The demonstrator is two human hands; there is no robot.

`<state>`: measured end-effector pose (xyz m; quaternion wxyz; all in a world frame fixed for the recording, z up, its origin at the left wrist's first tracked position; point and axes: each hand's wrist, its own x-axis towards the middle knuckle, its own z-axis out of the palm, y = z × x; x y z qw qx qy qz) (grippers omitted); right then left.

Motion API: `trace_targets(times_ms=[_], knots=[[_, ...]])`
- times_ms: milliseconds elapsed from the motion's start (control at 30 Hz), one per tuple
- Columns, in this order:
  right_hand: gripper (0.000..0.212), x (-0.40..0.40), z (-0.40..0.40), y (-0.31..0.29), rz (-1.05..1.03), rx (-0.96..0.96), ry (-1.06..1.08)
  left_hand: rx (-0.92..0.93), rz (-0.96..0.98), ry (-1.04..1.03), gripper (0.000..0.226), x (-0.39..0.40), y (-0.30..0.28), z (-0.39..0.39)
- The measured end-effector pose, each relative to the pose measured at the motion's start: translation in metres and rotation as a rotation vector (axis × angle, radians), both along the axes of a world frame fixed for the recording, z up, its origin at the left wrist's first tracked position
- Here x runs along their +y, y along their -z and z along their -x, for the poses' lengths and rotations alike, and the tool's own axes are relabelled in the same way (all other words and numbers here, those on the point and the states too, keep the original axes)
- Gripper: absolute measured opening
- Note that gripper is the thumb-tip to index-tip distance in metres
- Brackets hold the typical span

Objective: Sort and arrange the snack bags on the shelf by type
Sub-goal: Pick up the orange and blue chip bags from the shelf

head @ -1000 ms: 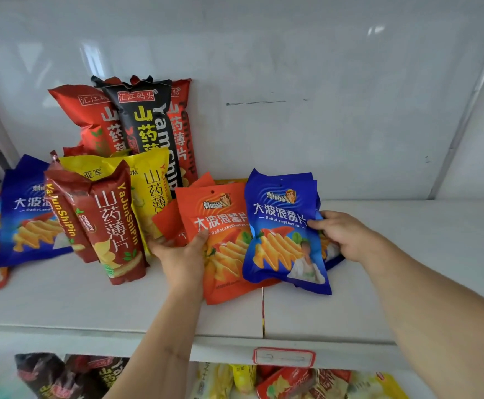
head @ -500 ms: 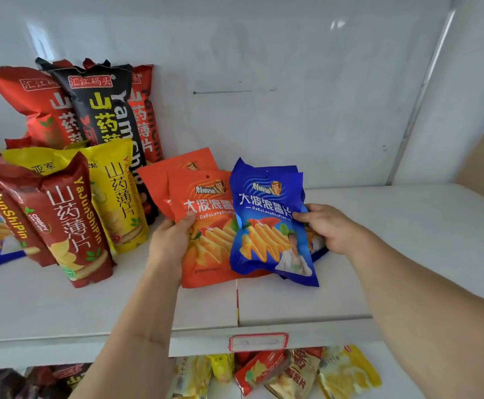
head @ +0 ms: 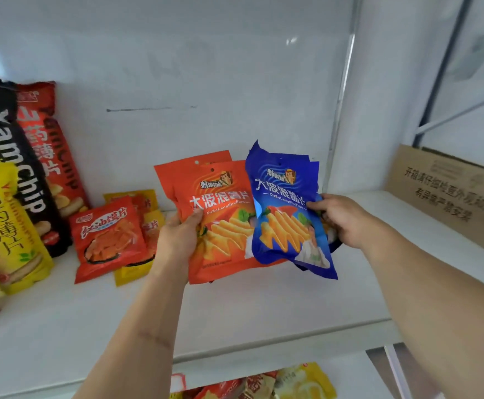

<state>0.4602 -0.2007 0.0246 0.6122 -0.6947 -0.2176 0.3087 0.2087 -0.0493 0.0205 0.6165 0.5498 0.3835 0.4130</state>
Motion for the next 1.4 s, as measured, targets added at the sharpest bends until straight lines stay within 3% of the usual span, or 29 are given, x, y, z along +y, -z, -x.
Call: trace_targets(times_ms=[467, 1100, 1233, 1400], knots=[[0.017, -0.106, -0.183, 0.006, 0.080, 0.000, 0.029, 0.026, 0.105, 0.038, 0.030, -0.118, 0.010, -0.187], [0.014, -0.123, -0.269, 0.009, 0.161, -0.139, 0.130, 0.223, 0.079, 0.170, 0.041, -0.128, 0.032, -0.289], [0.025, -0.115, -0.273, 0.011, 0.218, -0.301, 0.194, 0.192, 0.062, 0.149, 0.034, -0.134, 0.036, -0.308], [0.050, -0.100, -0.267, 0.002, 0.494, -0.641, 0.196, 0.187, 0.112, 0.147, 0.037, -0.135, 0.036, -0.312]])
